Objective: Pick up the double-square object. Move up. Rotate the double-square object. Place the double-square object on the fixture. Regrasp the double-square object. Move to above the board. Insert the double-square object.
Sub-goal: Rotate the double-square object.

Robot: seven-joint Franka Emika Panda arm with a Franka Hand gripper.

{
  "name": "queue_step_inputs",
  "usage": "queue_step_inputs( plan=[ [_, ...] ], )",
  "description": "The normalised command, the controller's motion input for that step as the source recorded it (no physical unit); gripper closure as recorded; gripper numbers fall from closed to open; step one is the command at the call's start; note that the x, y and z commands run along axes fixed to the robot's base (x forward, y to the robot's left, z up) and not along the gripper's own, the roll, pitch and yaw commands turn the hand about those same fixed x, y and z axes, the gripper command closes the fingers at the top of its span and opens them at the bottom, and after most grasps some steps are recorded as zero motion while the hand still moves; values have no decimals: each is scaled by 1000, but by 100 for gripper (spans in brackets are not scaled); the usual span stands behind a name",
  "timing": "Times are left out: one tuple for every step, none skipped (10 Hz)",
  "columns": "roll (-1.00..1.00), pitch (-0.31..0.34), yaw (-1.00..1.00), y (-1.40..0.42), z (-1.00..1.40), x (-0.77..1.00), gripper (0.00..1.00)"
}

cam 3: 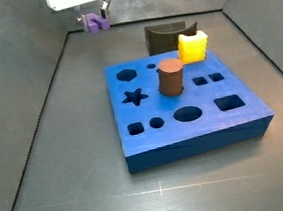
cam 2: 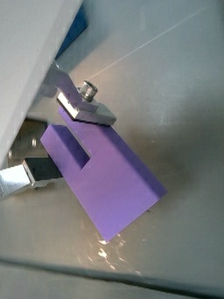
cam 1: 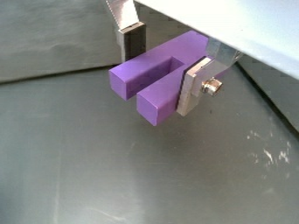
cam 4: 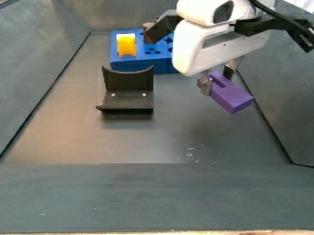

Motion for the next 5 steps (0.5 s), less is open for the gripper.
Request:
queue_step_inputs(
  plan=[
    [-1, -1, -1000, -14, 52, -44, 100],
    [-1, -1, -1000, -8, 44, -35, 100],
    [-1, -1, -1000, -5, 40, -30, 100],
    [-1, -1, -1000, -2, 40, -28, 100],
    [-1, -1, -1000, -1, 40, -28, 100]
  ],
)
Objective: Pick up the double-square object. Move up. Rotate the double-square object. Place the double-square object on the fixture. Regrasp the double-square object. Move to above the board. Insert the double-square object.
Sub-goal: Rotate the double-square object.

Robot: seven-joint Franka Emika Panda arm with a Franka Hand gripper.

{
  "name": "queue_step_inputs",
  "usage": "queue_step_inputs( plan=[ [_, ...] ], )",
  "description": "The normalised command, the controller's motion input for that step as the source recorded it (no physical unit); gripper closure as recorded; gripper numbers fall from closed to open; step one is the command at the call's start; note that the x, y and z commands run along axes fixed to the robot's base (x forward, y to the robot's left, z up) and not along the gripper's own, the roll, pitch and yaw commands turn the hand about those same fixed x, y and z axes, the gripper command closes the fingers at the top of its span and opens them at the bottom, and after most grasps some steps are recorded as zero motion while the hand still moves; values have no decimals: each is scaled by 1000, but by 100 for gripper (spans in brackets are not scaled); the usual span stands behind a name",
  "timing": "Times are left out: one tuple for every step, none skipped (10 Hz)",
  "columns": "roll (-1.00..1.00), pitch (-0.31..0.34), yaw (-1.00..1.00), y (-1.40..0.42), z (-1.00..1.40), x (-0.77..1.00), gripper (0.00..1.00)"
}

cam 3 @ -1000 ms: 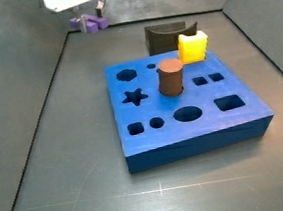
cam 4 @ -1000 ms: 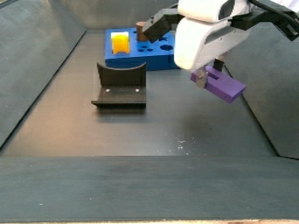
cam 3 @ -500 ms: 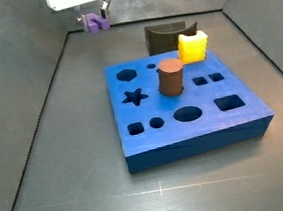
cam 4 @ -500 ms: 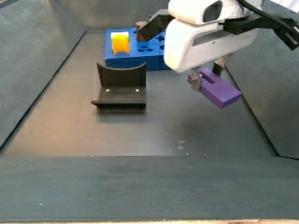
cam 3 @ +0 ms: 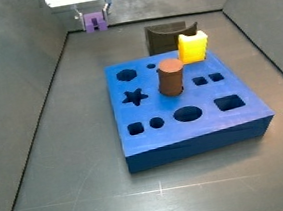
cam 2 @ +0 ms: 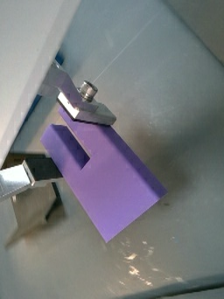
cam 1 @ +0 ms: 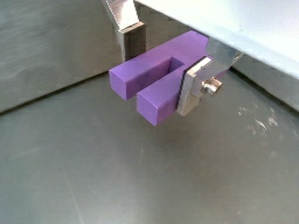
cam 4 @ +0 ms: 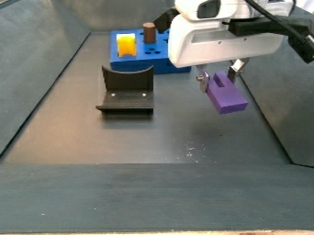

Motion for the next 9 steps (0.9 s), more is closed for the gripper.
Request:
queue_step_inputs(
  plan=[
    [-1, -1, -1000, 0, 40, -27, 100],
    [-1, -1, -1000, 0, 40, -27, 100],
    [-1, -1, -1000, 1, 40, -26, 100],
    [-1, -1, -1000, 1, 39, -26, 100],
    [-1, -1, -1000, 2, 39, -26, 100],
    [-1, -1, -1000, 2, 39, -26, 100],
    [-1, -1, -1000, 2, 39, -26, 100],
    [-1, -1, -1000, 2, 38, -26, 100],
    [-1, -1, -1000, 2, 38, -26, 100]
  ],
)
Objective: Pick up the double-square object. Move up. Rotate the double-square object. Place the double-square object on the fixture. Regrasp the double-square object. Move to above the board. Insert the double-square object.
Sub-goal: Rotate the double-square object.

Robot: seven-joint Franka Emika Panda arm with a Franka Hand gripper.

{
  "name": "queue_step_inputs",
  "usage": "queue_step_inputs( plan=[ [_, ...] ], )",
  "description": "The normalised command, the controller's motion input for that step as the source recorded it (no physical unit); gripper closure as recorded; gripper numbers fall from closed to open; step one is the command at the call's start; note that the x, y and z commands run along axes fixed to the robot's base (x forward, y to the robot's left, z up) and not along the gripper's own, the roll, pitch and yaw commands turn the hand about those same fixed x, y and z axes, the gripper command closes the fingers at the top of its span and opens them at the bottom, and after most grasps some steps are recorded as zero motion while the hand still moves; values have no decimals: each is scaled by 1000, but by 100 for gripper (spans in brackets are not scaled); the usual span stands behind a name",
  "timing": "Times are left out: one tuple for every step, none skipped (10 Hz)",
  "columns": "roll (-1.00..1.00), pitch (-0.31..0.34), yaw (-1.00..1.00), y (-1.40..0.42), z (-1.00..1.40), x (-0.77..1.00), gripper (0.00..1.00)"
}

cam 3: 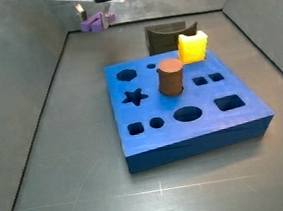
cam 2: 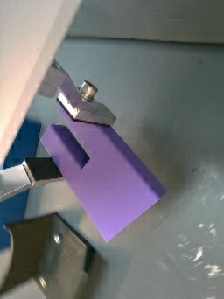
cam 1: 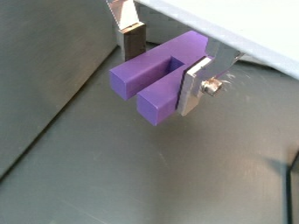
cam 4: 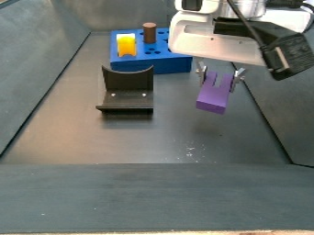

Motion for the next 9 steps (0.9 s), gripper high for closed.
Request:
queue_step_inputs(
  plan=[
    [-1, -1, -1000, 2, 38, -26, 100],
    [-1, -1, -1000, 3, 38, -25, 100],
    [-1, -1, -1000, 4, 36, -26, 100],
    [-1, -2, -1000, 4, 36, -25, 100],
    [-2, -2, -1000, 5, 35, -25, 100],
    [-2, -2, -1000, 5, 35, -25, 100],
    [-2, -2, -1000, 5, 35, -25, 100],
    [-2, -2, -1000, 5, 35, -25, 100],
    [-2, -2, -1000, 5, 34, -25, 100]
  ],
)
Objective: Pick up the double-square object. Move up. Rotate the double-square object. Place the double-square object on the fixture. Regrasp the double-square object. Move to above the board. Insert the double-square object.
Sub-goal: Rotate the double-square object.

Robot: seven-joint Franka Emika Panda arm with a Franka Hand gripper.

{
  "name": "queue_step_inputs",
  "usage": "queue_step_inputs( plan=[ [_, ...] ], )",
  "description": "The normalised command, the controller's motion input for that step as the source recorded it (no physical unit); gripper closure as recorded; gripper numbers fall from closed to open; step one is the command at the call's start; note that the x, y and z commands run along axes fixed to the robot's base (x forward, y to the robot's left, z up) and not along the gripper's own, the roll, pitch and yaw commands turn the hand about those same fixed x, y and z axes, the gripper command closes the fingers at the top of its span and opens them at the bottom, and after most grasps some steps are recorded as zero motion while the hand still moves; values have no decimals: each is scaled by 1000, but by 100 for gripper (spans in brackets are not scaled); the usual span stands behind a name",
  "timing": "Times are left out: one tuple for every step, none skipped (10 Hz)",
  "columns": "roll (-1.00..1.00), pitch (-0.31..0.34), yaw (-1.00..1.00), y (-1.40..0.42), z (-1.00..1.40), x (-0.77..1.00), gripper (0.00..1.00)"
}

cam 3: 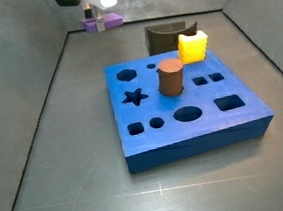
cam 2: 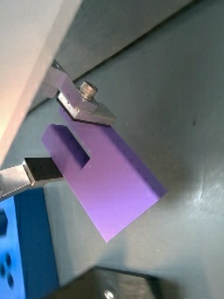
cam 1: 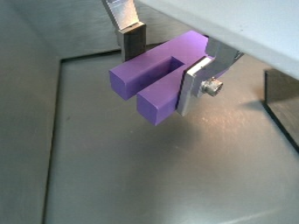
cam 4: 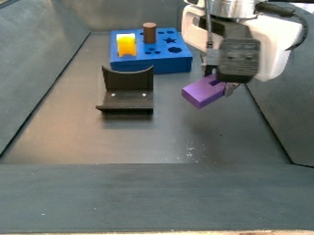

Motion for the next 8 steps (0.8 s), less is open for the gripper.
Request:
queue_step_inputs(
  plan=[
    [-2, -2, -1000, 5, 34, -25, 100],
    [-2, -2, -1000, 5, 34, -25, 100],
    [-2, -2, -1000, 5, 33, -25, 100],
    [-2, -2, -1000, 5, 33, -25, 100],
    [-2, -2, -1000, 6, 33, -25, 100],
    [-3, -2, -1000, 6, 32, -25, 100],
    [-3, -2, -1000, 6, 32, -25, 100],
    [-3, -2, -1000, 6, 32, -25, 100]
  ],
)
